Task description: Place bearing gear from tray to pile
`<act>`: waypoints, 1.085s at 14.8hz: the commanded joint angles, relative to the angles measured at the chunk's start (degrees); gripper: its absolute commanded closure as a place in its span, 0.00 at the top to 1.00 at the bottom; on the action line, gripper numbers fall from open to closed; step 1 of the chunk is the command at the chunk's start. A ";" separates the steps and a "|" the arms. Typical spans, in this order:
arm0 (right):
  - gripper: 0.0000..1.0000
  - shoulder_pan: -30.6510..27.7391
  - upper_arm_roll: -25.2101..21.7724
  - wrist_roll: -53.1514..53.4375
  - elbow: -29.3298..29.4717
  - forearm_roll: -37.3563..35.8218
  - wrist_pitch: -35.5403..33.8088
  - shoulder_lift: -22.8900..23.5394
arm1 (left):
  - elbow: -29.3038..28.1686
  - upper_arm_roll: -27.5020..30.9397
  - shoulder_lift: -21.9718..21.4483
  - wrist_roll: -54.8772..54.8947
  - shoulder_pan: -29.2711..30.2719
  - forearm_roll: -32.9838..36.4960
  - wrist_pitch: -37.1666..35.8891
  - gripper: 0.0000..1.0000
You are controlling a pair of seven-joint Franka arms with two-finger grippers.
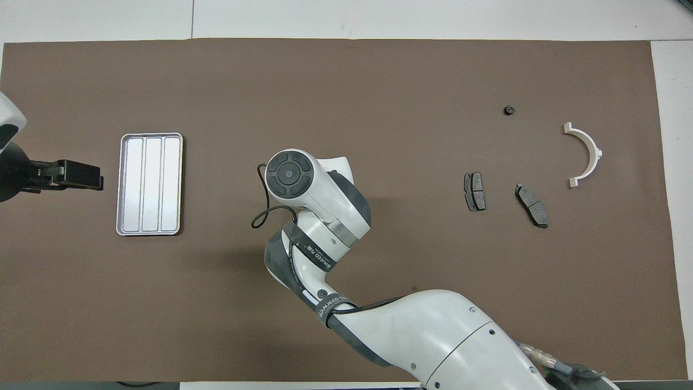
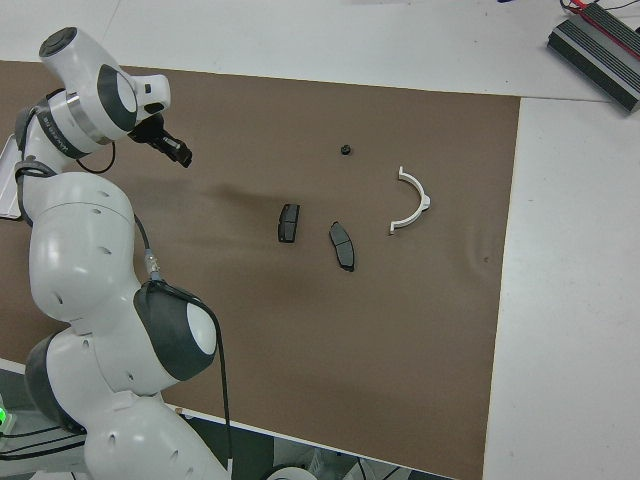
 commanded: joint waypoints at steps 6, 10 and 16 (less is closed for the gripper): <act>0.00 -17.09 1.29 -28.70 -8.41 0.60 8.84 -1.27 | -1.51 0.25 -1.76 0.18 -0.22 -0.12 -0.08 1.00; 0.00 -19.56 1.29 -30.56 -15.01 0.60 19.39 -0.48 | -1.51 0.25 -1.85 0.18 -0.31 -0.12 -0.08 1.00; 0.00 -19.92 1.29 -30.47 -18.70 0.60 25.72 0.67 | -1.51 0.25 -1.85 0.18 -0.31 -0.12 -0.08 1.00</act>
